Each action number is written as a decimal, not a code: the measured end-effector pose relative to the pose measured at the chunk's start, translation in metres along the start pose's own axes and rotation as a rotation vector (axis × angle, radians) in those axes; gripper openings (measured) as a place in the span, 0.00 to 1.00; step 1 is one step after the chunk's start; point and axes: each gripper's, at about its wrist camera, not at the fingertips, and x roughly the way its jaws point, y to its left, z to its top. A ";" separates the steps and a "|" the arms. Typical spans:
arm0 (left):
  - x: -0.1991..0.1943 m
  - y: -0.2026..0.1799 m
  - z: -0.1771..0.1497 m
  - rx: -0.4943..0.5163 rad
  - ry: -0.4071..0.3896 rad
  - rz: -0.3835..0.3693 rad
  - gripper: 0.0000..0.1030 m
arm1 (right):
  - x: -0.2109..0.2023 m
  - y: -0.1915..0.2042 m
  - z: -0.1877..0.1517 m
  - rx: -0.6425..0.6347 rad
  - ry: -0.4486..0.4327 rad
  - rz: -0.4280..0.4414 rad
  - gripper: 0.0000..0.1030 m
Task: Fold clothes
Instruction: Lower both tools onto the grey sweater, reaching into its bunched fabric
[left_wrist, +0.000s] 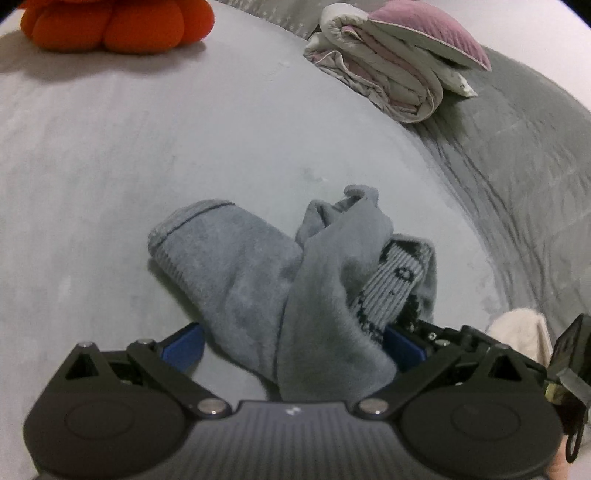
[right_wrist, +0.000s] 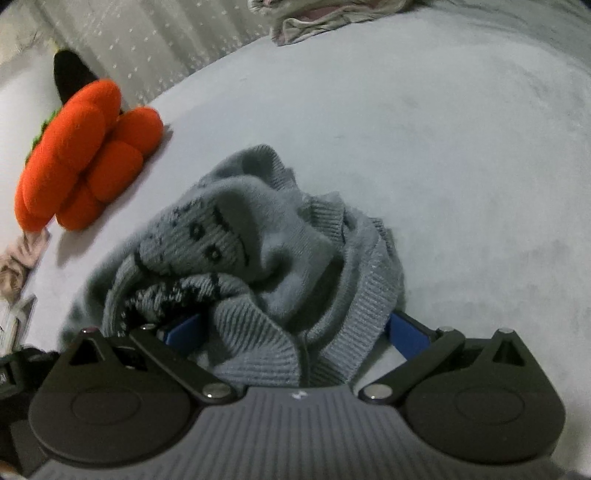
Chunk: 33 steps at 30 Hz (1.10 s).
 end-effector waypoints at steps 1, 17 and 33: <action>-0.001 0.000 0.001 0.002 -0.008 -0.001 0.99 | -0.003 -0.003 0.001 0.020 -0.002 0.011 1.00; -0.020 -0.004 0.013 0.010 -0.091 -0.102 0.88 | -0.019 -0.023 0.026 0.230 -0.086 0.082 0.95; -0.019 0.002 0.012 0.002 -0.090 -0.102 0.73 | -0.010 -0.021 0.022 0.196 -0.063 0.035 0.86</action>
